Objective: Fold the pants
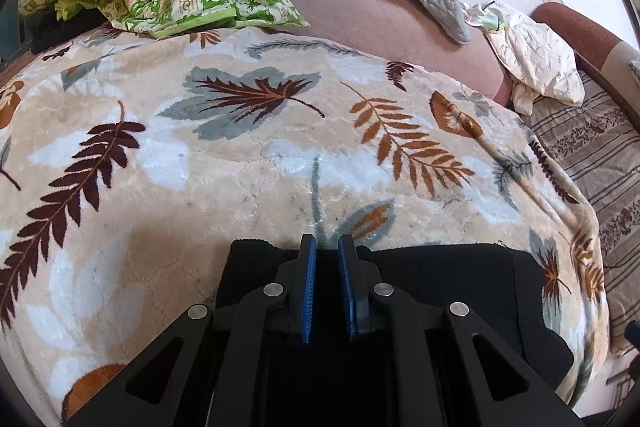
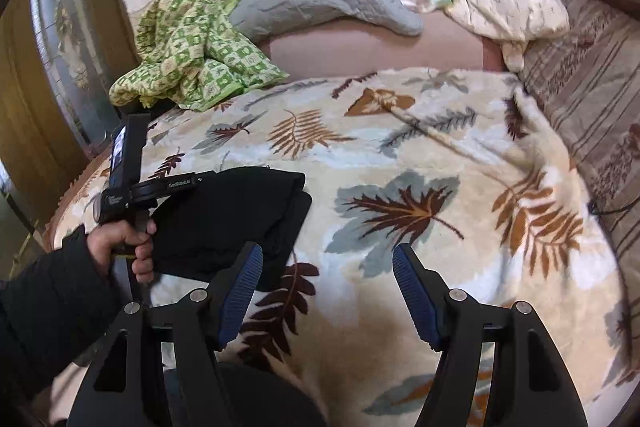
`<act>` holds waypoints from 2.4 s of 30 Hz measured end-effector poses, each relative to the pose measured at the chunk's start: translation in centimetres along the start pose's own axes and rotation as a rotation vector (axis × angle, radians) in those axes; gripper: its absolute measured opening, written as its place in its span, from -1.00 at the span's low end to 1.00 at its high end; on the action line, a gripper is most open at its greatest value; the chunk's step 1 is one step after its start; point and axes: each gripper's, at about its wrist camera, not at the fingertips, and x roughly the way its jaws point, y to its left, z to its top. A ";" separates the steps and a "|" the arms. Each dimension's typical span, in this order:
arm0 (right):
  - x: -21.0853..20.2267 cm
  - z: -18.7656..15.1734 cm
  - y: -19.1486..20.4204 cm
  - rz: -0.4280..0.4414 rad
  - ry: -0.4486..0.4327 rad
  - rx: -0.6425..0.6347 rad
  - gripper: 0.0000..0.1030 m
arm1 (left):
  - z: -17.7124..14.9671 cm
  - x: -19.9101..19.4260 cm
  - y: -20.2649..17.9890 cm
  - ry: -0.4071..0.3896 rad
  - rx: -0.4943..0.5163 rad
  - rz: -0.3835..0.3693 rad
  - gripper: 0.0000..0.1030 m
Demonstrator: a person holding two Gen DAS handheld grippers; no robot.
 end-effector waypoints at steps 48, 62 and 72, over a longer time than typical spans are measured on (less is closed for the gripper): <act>15.1 0.8 -1.1 0.531 0.266 0.194 0.47 | -3.3 -5.8 11.3 0.137 -0.319 -0.462 0.65; 15.6 0.3 -1.8 0.613 0.144 0.197 -0.06 | -4.6 -5.2 9.1 0.116 -0.320 -0.374 -0.21; 10.8 2.2 -3.9 0.574 0.027 0.256 -0.41 | -0.8 -7.4 3.5 0.094 -0.266 -0.386 -0.46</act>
